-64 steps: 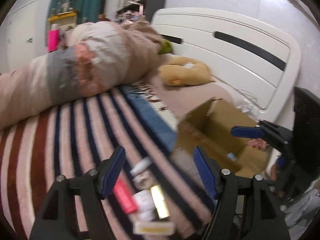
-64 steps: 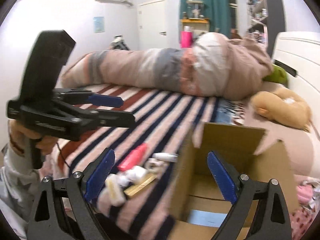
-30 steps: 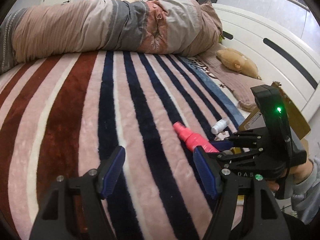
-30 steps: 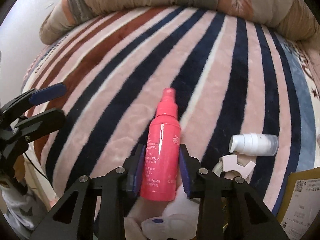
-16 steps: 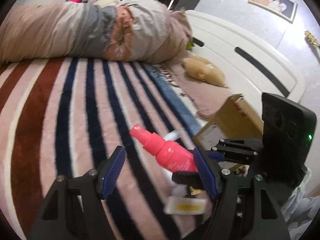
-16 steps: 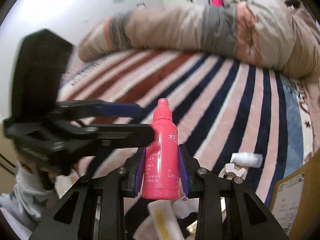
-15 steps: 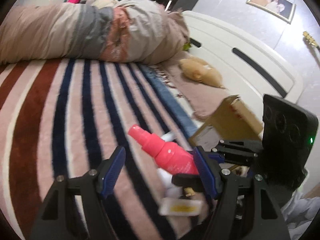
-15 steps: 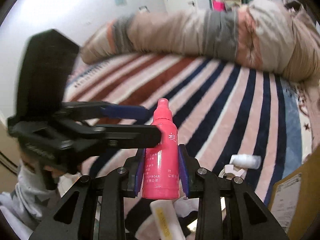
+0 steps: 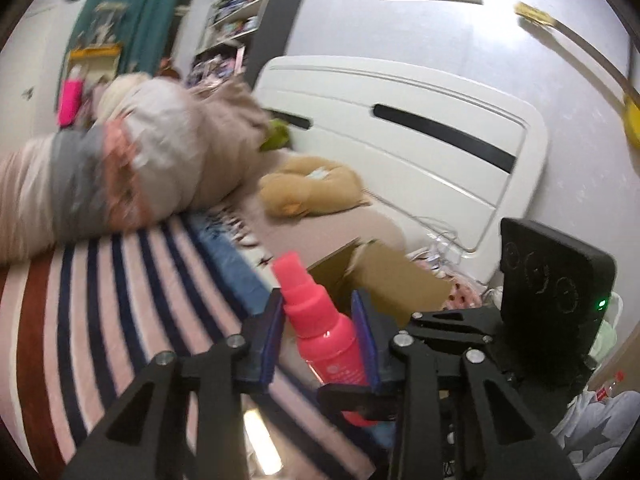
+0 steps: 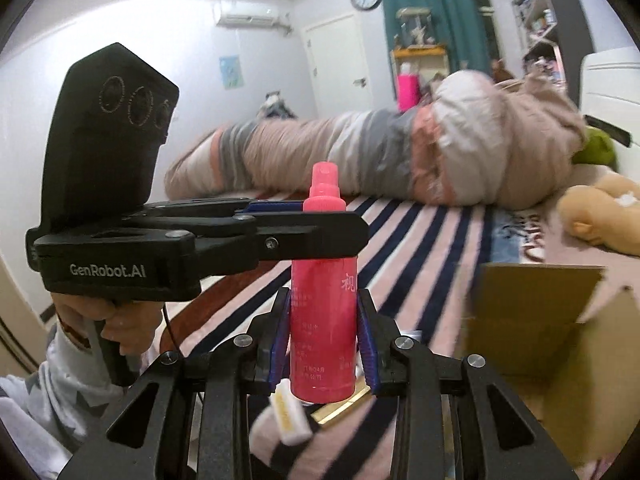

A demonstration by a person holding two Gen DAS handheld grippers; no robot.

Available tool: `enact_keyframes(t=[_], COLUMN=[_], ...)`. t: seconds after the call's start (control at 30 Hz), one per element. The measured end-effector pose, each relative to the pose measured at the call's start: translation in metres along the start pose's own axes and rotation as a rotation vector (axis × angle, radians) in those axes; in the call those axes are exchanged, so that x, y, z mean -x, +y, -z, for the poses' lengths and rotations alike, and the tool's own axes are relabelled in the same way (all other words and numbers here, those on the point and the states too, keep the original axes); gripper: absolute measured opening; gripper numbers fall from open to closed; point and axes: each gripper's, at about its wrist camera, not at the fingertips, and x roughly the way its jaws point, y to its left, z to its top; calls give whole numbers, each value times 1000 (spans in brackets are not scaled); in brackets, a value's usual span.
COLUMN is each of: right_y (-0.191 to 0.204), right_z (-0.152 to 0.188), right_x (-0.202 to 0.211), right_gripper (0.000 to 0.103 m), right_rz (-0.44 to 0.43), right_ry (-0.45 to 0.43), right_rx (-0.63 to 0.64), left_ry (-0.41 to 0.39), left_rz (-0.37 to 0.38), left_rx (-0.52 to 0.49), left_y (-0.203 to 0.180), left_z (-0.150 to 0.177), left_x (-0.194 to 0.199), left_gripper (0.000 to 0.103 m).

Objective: Organize rigid objects
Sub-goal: 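Lower the pink spray bottle into the box and release it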

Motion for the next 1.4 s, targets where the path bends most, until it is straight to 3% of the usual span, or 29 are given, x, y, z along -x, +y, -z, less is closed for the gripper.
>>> enact_keyframes(t=[0.1, 0.2, 0.37, 0.73, 0.9, 1.13, 1.27, 1.33, 1.4], right_y=[-23, -45, -79, -121, -126, -115, -111, -112, -110], right_z=[2, 7, 19, 29, 41, 44, 43, 43, 41], right_x=[24, 42, 48, -7, -20, -33, -35, -27, -19], right_gripper=[27, 27, 27, 27, 31, 32, 34, 38, 38], right_rz=[16, 48, 67, 97, 76, 74, 126, 146, 167], right_ry=[-32, -41, -11, 242, 266, 225, 217, 209, 202], right_rx=[-38, -75, -147, -223, -282, -305, -300, -313, -308], left_ry=[8, 40, 112, 248, 252, 205, 191, 169, 149], left_rz=[26, 22, 19, -28, -38, -69, -84, -85, -91], left_rx=[-61, -123, -147, -98, -73, -55, -49, -44, -43], left_y=[-29, -55, -66, -37, -24, -7, -1, 1, 3], left_z=[-17, -24, -25, -3, -1, -4, -1, 0, -1], left_x=[-16, -40, -78, -128, -130, -110, -96, -85, -75], left_gripper=[21, 21, 21, 22, 38, 45, 49, 62, 63])
